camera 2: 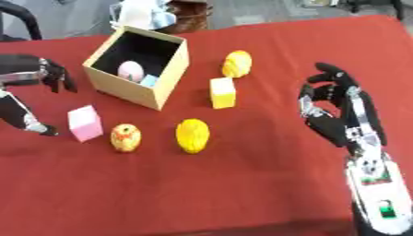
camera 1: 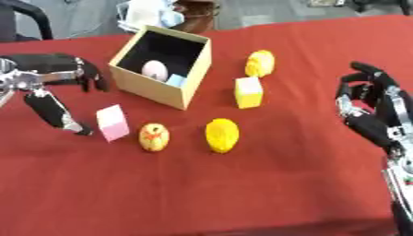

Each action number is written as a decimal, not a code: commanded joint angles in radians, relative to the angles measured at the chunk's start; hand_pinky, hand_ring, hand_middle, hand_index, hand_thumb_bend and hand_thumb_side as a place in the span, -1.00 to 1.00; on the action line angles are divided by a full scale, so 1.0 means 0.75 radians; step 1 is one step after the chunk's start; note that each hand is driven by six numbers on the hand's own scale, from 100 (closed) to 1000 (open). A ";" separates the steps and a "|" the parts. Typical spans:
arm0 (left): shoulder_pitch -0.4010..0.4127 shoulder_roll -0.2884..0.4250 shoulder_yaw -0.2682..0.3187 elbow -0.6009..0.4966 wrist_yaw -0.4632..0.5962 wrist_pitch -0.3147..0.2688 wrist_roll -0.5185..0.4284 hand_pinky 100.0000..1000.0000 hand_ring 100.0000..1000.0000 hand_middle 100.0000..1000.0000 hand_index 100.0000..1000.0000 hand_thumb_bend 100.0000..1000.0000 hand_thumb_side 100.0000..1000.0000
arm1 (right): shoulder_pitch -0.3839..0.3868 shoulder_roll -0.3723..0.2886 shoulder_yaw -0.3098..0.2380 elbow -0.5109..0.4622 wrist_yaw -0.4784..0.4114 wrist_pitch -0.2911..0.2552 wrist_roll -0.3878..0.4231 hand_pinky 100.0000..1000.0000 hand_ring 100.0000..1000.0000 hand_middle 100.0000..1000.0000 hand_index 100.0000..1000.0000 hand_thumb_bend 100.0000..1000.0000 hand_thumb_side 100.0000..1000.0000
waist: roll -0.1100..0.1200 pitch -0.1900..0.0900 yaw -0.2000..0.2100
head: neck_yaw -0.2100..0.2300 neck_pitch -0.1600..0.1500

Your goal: Pick up objects on the table and place them in the box.

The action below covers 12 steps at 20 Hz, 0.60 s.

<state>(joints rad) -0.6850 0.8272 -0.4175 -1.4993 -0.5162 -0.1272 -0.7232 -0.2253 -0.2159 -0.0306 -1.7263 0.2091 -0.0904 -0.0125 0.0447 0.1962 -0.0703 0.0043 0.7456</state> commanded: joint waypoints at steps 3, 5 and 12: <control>-0.011 0.033 0.003 -0.015 0.009 0.032 -0.044 0.42 0.31 0.41 0.61 0.25 -0.69 | -0.012 -0.021 -0.007 -0.012 0.004 -0.003 -0.001 0.17 0.04 0.22 0.66 -1.00 -0.64 | 0.002 -0.038 0.000 | -0.002 -0.005; -0.020 -0.025 -0.014 0.045 -0.029 0.071 -0.029 0.42 0.31 0.41 0.61 0.25 -0.69 | -0.012 -0.019 -0.006 -0.011 0.003 -0.003 0.001 0.17 0.04 0.22 0.66 -1.00 -0.64 | -0.001 -0.039 0.000 | -0.003 -0.003; -0.050 -0.109 -0.044 0.193 -0.151 0.050 0.048 0.41 0.32 0.42 0.61 0.27 -0.72 | -0.011 -0.019 -0.007 -0.009 0.003 -0.004 0.000 0.17 0.04 0.22 0.66 -1.00 -0.63 | -0.003 -0.041 0.003 | -0.006 -0.001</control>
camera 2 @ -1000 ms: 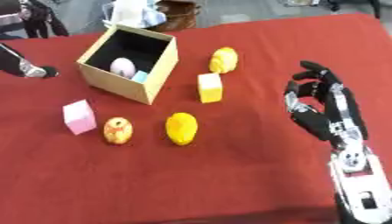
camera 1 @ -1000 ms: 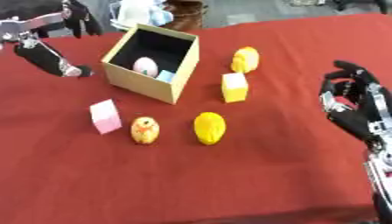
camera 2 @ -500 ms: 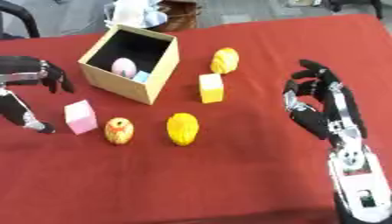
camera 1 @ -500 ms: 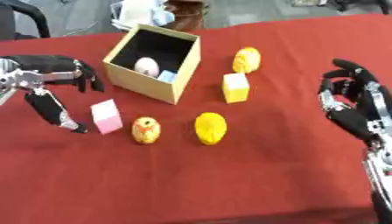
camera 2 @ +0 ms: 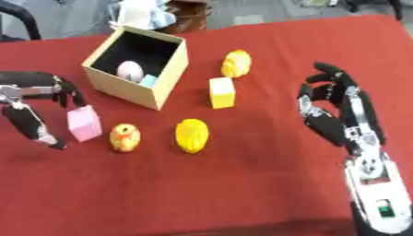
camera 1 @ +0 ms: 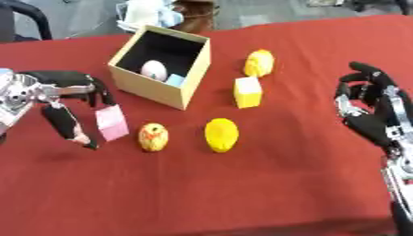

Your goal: Pick up objects on the table and place them in the box.

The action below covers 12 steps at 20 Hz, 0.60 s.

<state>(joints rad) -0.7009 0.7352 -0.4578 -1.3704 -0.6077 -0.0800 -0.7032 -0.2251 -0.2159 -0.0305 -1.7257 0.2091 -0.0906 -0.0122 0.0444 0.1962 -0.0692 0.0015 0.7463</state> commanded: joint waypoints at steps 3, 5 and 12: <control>-0.041 -0.045 0.039 0.110 -0.085 0.032 0.072 0.41 0.31 0.42 0.61 0.27 -0.72 | -0.012 -0.016 -0.005 -0.010 0.002 -0.004 0.001 0.17 0.04 0.22 0.66 -1.00 -0.62 | -0.006 -0.041 0.000 | -0.001 0.000; -0.052 -0.082 0.032 0.159 -0.132 0.066 0.119 0.40 0.30 0.40 0.60 0.27 -0.72 | -0.012 -0.015 -0.005 -0.009 0.001 -0.004 0.002 0.17 0.04 0.22 0.66 -1.00 -0.62 | -0.006 -0.041 0.000 | -0.001 0.001; -0.049 -0.142 0.030 0.231 -0.229 0.062 0.261 0.18 0.02 0.08 0.36 -0.02 -0.99 | -0.012 -0.014 -0.006 -0.009 0.001 -0.004 0.001 0.17 0.04 0.22 0.66 -1.00 -0.60 | -0.007 -0.039 -0.002 | -0.002 0.001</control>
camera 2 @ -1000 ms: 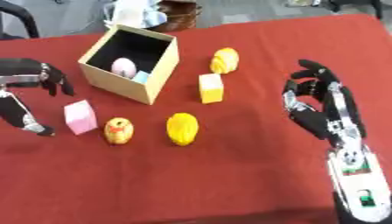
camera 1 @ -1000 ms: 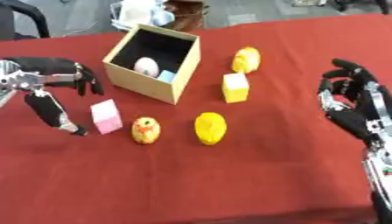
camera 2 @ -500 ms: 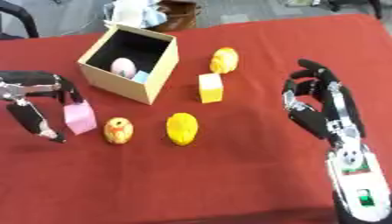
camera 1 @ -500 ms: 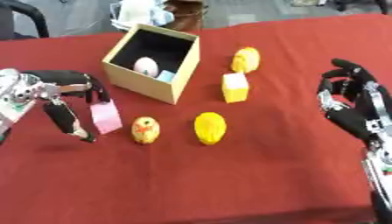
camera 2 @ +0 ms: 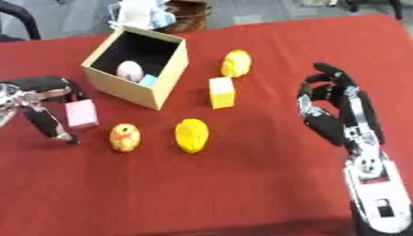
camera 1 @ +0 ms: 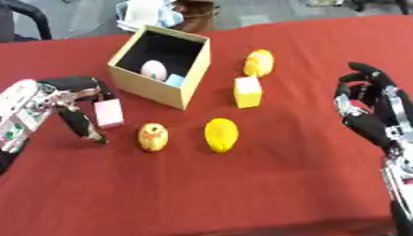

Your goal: Pick up objects on the table and place them in the box.

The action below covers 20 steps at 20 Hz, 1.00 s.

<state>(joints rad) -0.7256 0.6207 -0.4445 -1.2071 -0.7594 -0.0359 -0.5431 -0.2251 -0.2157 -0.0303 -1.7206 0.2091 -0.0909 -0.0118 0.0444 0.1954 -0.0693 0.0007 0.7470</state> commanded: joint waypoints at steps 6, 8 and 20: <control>-0.025 0.037 0.036 -0.041 -0.012 0.062 0.183 0.10 -0.11 -0.09 0.19 -0.27 -1.00 | -0.012 -0.015 -0.008 -0.016 0.001 -0.003 -0.001 0.17 0.04 0.22 0.67 -1.00 -0.59 | -0.005 -0.039 -0.003 | -0.001 0.000; -0.038 0.067 0.040 -0.085 0.010 0.062 0.186 0.10 -0.11 -0.09 0.20 -0.25 -1.00 | -0.011 -0.015 -0.007 -0.016 0.001 -0.004 0.000 0.17 0.04 0.22 0.67 -1.00 -0.58 | -0.003 -0.040 -0.003 | -0.003 -0.001; -0.150 0.227 0.152 -0.334 0.158 0.045 -0.015 0.16 -0.06 -0.03 0.26 -0.19 -0.99 | -0.005 -0.019 -0.008 -0.015 0.004 -0.003 0.002 0.17 0.04 0.22 0.67 -1.00 -0.55 | 0.010 -0.047 -0.003 | -0.010 0.000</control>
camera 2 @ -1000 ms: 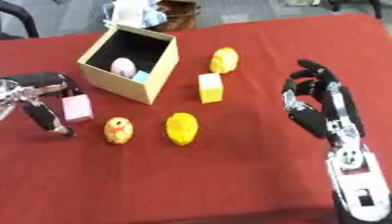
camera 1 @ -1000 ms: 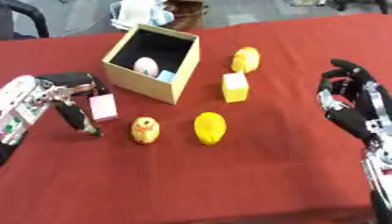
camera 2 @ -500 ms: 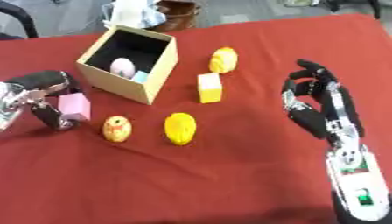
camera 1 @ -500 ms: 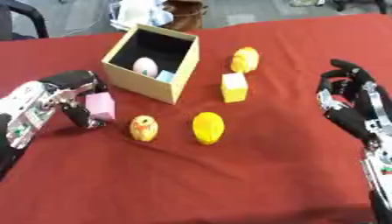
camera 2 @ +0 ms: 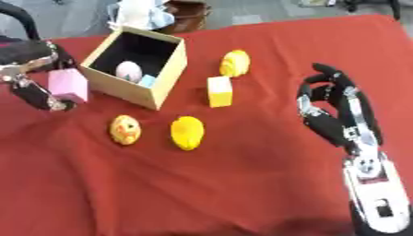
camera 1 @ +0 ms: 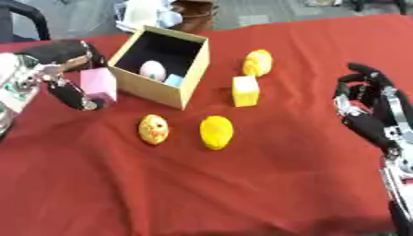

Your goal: Pick up objects on the table and place them in the box.

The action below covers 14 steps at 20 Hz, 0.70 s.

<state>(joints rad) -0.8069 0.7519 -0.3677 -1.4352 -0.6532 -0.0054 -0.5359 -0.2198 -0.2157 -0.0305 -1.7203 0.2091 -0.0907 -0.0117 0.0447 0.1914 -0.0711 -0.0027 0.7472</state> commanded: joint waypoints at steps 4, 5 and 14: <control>-0.129 -0.007 0.084 0.060 -0.042 0.038 0.008 0.17 -0.06 -0.03 0.27 -0.16 -0.99 | -0.009 -0.018 -0.004 -0.015 0.003 -0.003 0.004 0.17 0.04 0.22 0.67 -1.00 -0.54 | 0.009 -0.046 -0.003 | -0.005 0.002; -0.158 -0.032 0.086 0.093 -0.063 0.049 0.023 0.17 -0.06 -0.03 0.27 -0.15 -0.98 | -0.008 -0.017 -0.002 -0.014 0.002 -0.004 0.006 0.17 0.04 0.22 0.67 -1.00 -0.54 | 0.009 -0.048 -0.005 | -0.003 0.002; -0.294 -0.278 0.115 0.411 -0.259 0.127 0.184 0.27 0.07 0.11 0.40 0.02 -0.84 | -0.013 -0.008 0.018 -0.011 -0.009 -0.007 0.026 0.17 0.04 0.21 0.67 -1.00 -0.53 | 0.005 -0.045 -0.046 | 0.024 0.003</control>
<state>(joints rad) -1.0011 0.5479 -0.3014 -1.1469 -0.8259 0.0833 -0.4174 -0.2192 -0.2146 -0.0174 -1.7196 0.2080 -0.0941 0.0043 0.0447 0.1858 -0.1063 0.0099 0.7476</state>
